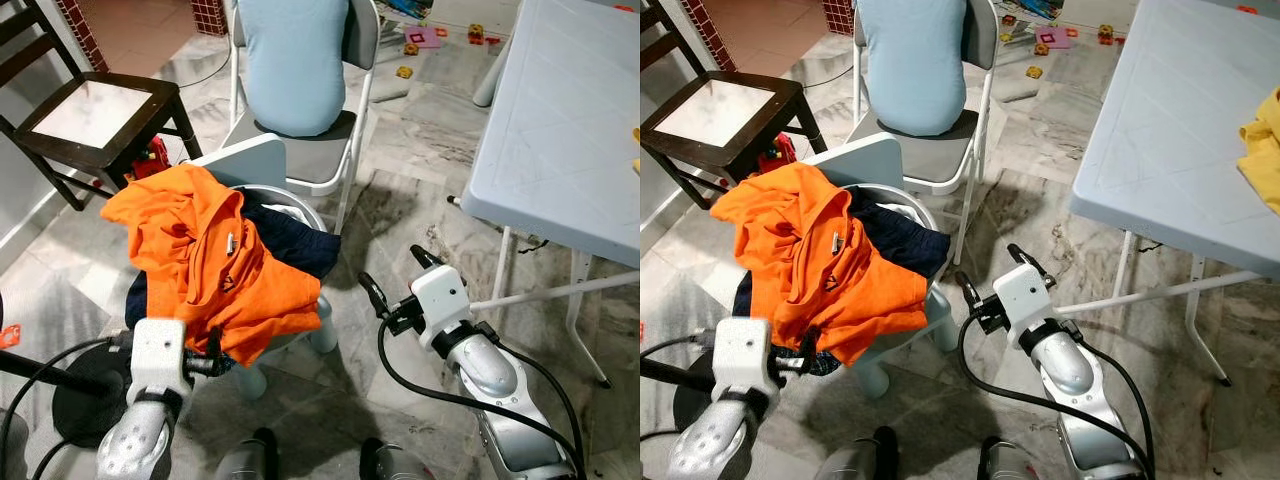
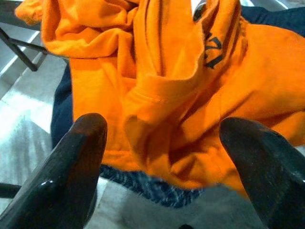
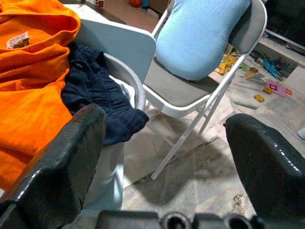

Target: Hang hanger

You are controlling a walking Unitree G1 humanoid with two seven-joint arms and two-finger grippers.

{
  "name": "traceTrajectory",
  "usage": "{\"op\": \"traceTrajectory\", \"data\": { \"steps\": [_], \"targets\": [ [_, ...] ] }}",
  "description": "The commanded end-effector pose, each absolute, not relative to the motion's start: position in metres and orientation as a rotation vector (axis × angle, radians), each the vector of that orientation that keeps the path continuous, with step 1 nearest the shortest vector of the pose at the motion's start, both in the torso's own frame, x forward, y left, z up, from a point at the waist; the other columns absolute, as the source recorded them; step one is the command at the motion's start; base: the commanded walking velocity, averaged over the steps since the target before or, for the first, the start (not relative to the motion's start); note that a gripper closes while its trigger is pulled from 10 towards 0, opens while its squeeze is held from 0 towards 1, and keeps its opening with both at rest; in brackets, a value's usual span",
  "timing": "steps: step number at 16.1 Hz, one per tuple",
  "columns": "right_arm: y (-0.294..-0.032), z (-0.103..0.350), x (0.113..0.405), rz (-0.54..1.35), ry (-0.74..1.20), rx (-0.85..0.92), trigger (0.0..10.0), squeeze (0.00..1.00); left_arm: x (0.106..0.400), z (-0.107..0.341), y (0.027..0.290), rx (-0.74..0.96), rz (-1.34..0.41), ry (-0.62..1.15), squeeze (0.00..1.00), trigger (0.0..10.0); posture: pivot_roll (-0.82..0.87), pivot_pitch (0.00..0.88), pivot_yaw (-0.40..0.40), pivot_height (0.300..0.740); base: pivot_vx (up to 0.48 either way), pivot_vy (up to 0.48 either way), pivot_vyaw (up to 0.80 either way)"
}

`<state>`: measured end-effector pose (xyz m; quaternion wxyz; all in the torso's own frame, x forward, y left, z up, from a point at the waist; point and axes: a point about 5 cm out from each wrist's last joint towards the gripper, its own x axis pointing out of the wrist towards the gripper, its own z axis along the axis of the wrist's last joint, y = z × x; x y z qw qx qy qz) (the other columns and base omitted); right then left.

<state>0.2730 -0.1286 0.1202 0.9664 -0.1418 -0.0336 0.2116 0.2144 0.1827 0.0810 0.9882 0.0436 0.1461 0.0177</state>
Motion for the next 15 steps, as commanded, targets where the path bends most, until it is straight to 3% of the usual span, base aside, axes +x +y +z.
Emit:
{"op": "traceTrajectory", "data": {
  "steps": [1, 7, 8, 9, 10, 11, 13, 15],
  "targets": [
    [-0.129, 0.118, 0.27, 0.434, -0.064, -0.29, 10.0, 0.0, 0.216, 0.075, 0.184, 0.073, 0.048, 0.312, 0.0, 10.0, 0.0, 0.216, -0.011, 0.74, 0.0, 0.0, 0.0],
    [-0.132, 0.119, 0.267, 0.428, -0.067, -0.302, 10.0, 0.0, 0.237, 0.067, 0.18, 0.004, 0.078, 0.327, 0.0, 10.0, -0.04, 0.22, -0.01, 0.74, 0.0, 0.0, 0.0],
    [-0.134, 0.118, 0.267, 0.424, -0.065, -0.304, 10.0, 0.0, 0.236, 0.065, 0.181, -0.002, 0.084, 0.339, 0.0, 8.0, -0.04, 0.222, -0.011, 0.74, 0.0, 0.0, 0.0],
    [-0.134, 0.118, 0.267, 0.425, -0.064, -0.304, 10.0, 0.0, 0.236, 0.062, 0.182, -0.024, 0.095, 0.363, 0.0, 5.0, -0.04, 0.222, -0.011, 0.74, 0.0, 0.0, 0.0],
    [-0.133, 0.118, 0.267, 0.427, -0.064, -0.305, 10.0, 0.0, 0.236, 0.058, 0.184, -0.047, 0.116, 0.384, 0.0, 3.7, -0.04, 0.223, -0.011, 0.74, 0.0, 0.0, 0.0],
    [-0.132, 0.118, 0.267, 0.43, -0.065, -0.305, 10.0, 0.0, 0.235, 0.056, 0.185, -0.066, 0.131, 0.398, 0.0, 2.9, -0.04, 0.223, -0.011, 0.74, 0.0, 0.0, 0.0],
    [-0.132, 0.118, 0.267, 0.432, -0.065, -0.304, 10.0, 0.0, 0.234, 0.056, 0.19, -0.071, 0.174, 0.4, 0.0, 0.3, -0.04, 0.224, -0.012, 0.74, 0.0, 0.0, 0.0],
    [-0.132, 0.117, 0.267, 0.433, -0.061, -0.306, 10.0, 0.0, 0.234, 0.055, 0.192, -0.078, 0.198, 0.408, 0.0, 0.0, -0.03, 0.226, -0.014, 0.74, 0.0, 0.0, 0.0]
  ]
}}
